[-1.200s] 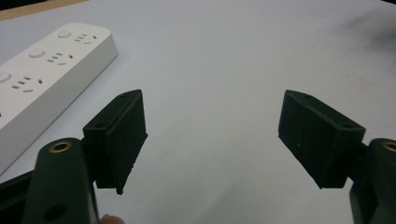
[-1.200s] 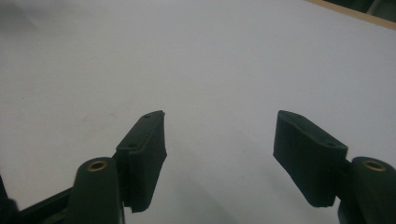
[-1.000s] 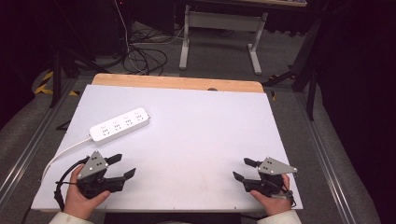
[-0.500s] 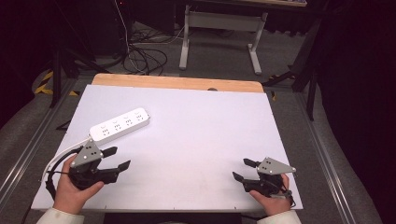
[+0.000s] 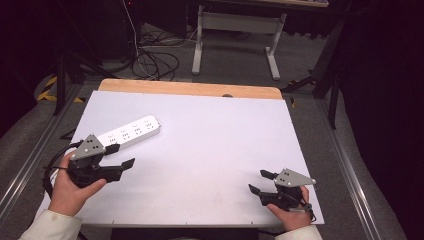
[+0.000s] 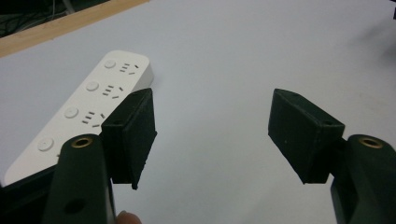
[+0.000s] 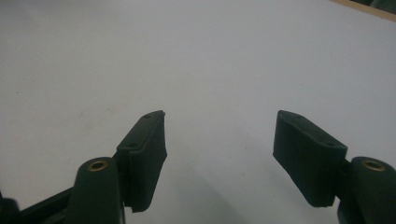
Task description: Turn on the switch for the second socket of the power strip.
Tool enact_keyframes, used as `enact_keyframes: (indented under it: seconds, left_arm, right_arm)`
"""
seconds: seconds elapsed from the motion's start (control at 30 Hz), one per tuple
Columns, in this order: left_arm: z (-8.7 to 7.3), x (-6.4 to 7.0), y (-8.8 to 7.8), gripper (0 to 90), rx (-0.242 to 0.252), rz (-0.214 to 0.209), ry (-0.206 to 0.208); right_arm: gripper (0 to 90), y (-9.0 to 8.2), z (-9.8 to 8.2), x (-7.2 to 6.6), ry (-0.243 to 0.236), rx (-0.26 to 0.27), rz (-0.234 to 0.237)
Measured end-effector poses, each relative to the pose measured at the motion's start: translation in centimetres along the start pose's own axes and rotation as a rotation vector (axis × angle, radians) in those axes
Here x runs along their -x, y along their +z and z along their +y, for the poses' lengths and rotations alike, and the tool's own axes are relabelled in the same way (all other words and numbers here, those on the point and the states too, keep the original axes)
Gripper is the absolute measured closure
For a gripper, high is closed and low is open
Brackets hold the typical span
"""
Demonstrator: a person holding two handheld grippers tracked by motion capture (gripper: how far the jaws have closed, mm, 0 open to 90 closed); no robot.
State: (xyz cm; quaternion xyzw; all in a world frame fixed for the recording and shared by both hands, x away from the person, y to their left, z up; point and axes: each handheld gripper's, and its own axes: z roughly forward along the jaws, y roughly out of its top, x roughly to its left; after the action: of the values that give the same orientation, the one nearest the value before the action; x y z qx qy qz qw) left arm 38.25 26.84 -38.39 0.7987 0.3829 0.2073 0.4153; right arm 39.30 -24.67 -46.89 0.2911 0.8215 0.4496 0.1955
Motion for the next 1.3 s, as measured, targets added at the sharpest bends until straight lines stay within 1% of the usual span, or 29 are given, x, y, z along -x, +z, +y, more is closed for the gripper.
enact_keyframes:
  seconds: [0.03, 0.07, 0.17, 0.2, 0.23, 0.27, 0.33, 0.37, 0.4, 0.43, 0.47, 0.53, 0.57, 0.6, 0.67, 0.7, 0.73, 0.77, 0.83, 0.87, 0.9, 1.07, 1.17, 1.2, 1.3]
  left_arm:
    - [0.3, -0.1, 0.0, 32.5, 0.002, 0.017, 0.003]
    - [0.3, -0.2, 0.0, 32.5, -0.001, 0.023, 0.002]
    - [0.5, -0.4, 0.0, 33.4, -0.008, 0.024, 0.01]
    - [0.5, -0.5, 0.1, 33.4, -0.008, 0.032, 0.011]
    - [0.6, -0.7, 0.1, 38.7, -0.006, 0.03, 0.006]
    - [0.7, -1.0, 0.1, 41.6, -0.012, 0.03, -0.013]
    - [0.8, -1.3, 0.1, 50.4, -0.019, 0.036, -0.012]
    - [0.9, -1.4, 0.1, 55.1, -0.025, 0.053, -0.005]
    - [0.9, -1.4, 0.1, 60.5, -0.025, 0.053, -0.005]
    - [1.0, -1.7, 0.2, 65.8, -0.036, 0.072, -0.012]
    - [1.1, -1.9, 0.2, 69.7, -0.039, 0.075, -0.015]
    - [1.2, -2.1, 0.3, 82.9, -0.048, 0.076, -0.015]
    - [1.5, -2.5, 0.3, 87.9, -0.064, 0.098, -0.023]
    - [1.6, -2.7, 0.4, 89.7, -0.07, 0.112, -0.029]
    - [1.7, -2.9, 0.4, 89.9, -0.073, 0.114, -0.028]
    - [1.9, -3.5, 0.6, 89.9, -0.074, 0.11, -0.049]
    - [1.9, -3.5, 0.6, 89.8, -0.074, 0.11, -0.049]
    - [2.2, -4.2, 0.8, 89.9, -0.085, 0.124, -0.066]
    - [2.3, -4.9, 1.1, 89.9, -0.098, 0.148, -0.078]
    - [2.3, -4.9, 1.1, 89.9, -0.098, 0.148, -0.078]
    - [2.3, -5.6, 1.5, 89.9, -0.111, 0.164, -0.09]
    - [2.2, -7.0, 2.8, 89.8, -0.136, 0.193, -0.122]
    - [2.1, -7.6, 3.4, 89.8, -0.14, 0.196, -0.139]
    - [2.1, -7.8, 3.6, 89.8, -0.143, 0.198, -0.138]
    - [2.2, -8.0, 4.1, 89.8, -0.145, 0.199, -0.148]
  right_arm:
    - [34.9, 0.0, 0.0, 0.0, 0.0, 0.0, 0.001]
    - [34.9, 0.0, 0.0, 0.0, -0.001, -0.001, 0.001]
    - [34.9, 0.1, 0.0, 0.0, -0.007, -0.006, 0.002]
    - [34.9, 0.1, 0.0, 0.0, -0.007, -0.006, 0.002]
    - [34.9, 0.1, 0.0, 0.0, -0.008, -0.006, 0.002]
    - [34.9, 0.1, 0.0, 0.0, -0.009, -0.006, 0.003]
    - [35.0, 0.1, 0.0, -0.1, -0.006, -0.005, 0.003]
    - [34.9, 0.1, 0.0, 0.0, -0.006, -0.004, 0.003]
    - [34.9, 0.1, 0.0, 0.0, -0.006, -0.006, 0.002]
    - [34.9, 0.1, 0.0, 0.0, -0.007, -0.006, 0.002]
    - [34.9, 0.1, 0.0, 0.0, -0.008, -0.005, 0.002]
    - [34.9, 0.1, 0.0, 0.0, -0.007, -0.005, 0.003]
    - [34.9, 0.1, 0.0, 0.0, -0.007, -0.004, 0.004]
    - [34.9, 0.1, 0.0, -0.1, -0.007, -0.003, 0.002]
    - [34.8, 0.1, 0.0, -0.1, -0.009, -0.004, 0.0]
    - [34.9, 0.1, 0.0, -0.1, -0.009, -0.006, -0.002]
    - [34.9, 0.1, 0.0, -0.1, -0.008, -0.007, -0.001]
    - [34.9, 0.1, 0.0, 0.0, -0.007, -0.008, 0.005]
    - [34.9, 0.2, 0.0, 0.0, -0.006, -0.009, 0.007]
    - [34.9, 0.2, 0.0, 0.0, -0.006, -0.009, 0.007]
    - [34.9, 0.1, 0.0, 0.0, -0.008, -0.009, 0.007]
    - [34.9, 0.2, 0.0, 0.0, -0.006, -0.009, 0.008]
    - [34.9, 0.2, 0.0, 0.1, -0.008, -0.011, 0.009]
    - [34.9, 0.2, 0.0, 0.0, -0.007, -0.012, 0.01]
    - [34.9, 0.2, 0.0, 0.1, -0.008, -0.012, 0.011]
